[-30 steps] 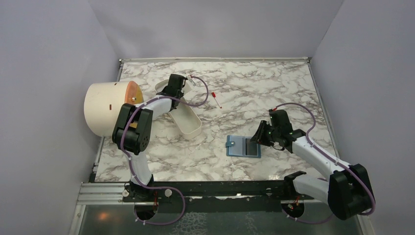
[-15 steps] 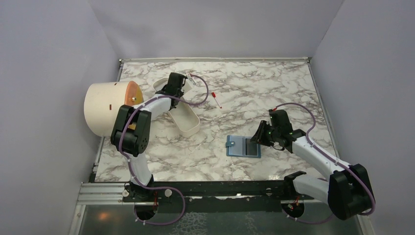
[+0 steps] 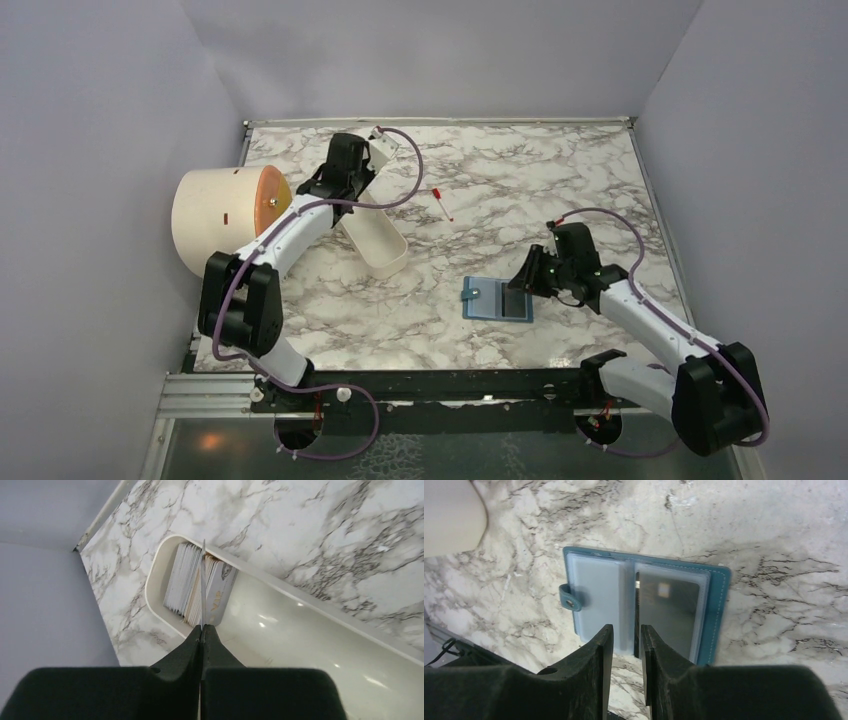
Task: Put the credit cards into the card holder
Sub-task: Pick up the credit card from the storage box.
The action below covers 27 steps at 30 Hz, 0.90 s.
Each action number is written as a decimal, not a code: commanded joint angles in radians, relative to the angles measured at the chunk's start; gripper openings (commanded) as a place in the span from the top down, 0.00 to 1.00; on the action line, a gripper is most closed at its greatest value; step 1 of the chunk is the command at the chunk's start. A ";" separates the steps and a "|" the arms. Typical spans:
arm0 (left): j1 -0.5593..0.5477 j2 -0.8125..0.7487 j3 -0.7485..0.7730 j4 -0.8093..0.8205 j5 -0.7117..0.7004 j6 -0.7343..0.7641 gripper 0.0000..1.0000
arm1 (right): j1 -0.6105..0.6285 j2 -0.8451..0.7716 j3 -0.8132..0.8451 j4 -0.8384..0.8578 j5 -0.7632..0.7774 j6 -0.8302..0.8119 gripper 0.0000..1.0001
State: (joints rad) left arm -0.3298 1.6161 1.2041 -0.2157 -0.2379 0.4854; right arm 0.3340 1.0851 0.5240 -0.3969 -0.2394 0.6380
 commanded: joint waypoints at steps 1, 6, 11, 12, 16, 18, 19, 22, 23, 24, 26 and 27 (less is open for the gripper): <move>-0.005 -0.098 0.008 -0.035 0.184 -0.174 1.00 | 0.006 -0.048 0.064 0.010 -0.089 -0.027 0.73; -0.006 -0.176 -0.004 -0.021 0.289 -0.387 1.00 | 0.007 -0.124 0.096 0.044 -0.157 -0.017 0.73; -0.006 -0.218 0.024 -0.060 0.495 -0.600 1.00 | 0.007 -0.192 0.109 0.160 -0.252 0.032 0.71; -0.006 -0.225 0.020 -0.054 0.550 -0.649 1.00 | 0.006 -0.197 0.113 0.200 -0.270 0.053 0.70; -0.006 -0.221 0.003 -0.031 0.766 -0.796 1.00 | 0.007 -0.204 0.119 0.332 -0.321 0.153 0.67; -0.005 -0.204 0.003 -0.030 0.876 -0.844 1.00 | 0.006 -0.208 0.127 0.386 -0.335 0.191 0.66; -0.006 -0.198 0.001 -0.023 0.929 -0.870 1.00 | 0.007 -0.208 0.133 0.406 -0.337 0.204 0.65; -0.013 -0.191 -0.057 0.091 1.084 -0.995 1.00 | 0.006 -0.186 0.166 0.446 -0.351 0.240 0.65; -0.018 -0.193 -0.091 0.158 1.131 -1.045 1.00 | 0.007 -0.174 0.176 0.462 -0.362 0.256 0.65; -0.025 -0.198 -0.126 0.225 1.157 -1.099 1.00 | 0.007 -0.164 0.184 0.477 -0.371 0.273 0.65; -0.043 -0.214 -0.197 0.362 1.174 -1.199 1.00 | 0.007 -0.145 0.198 0.481 -0.377 0.302 0.65; -0.055 -0.220 -0.234 0.435 1.174 -1.256 1.00 | 0.008 -0.138 0.198 0.491 -0.382 0.315 0.64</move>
State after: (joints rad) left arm -0.3500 1.4174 1.0866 -0.0734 0.7612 -0.5068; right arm 0.3344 0.9207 0.6876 0.0040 -0.5671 0.8715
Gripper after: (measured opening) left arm 0.010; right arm 0.351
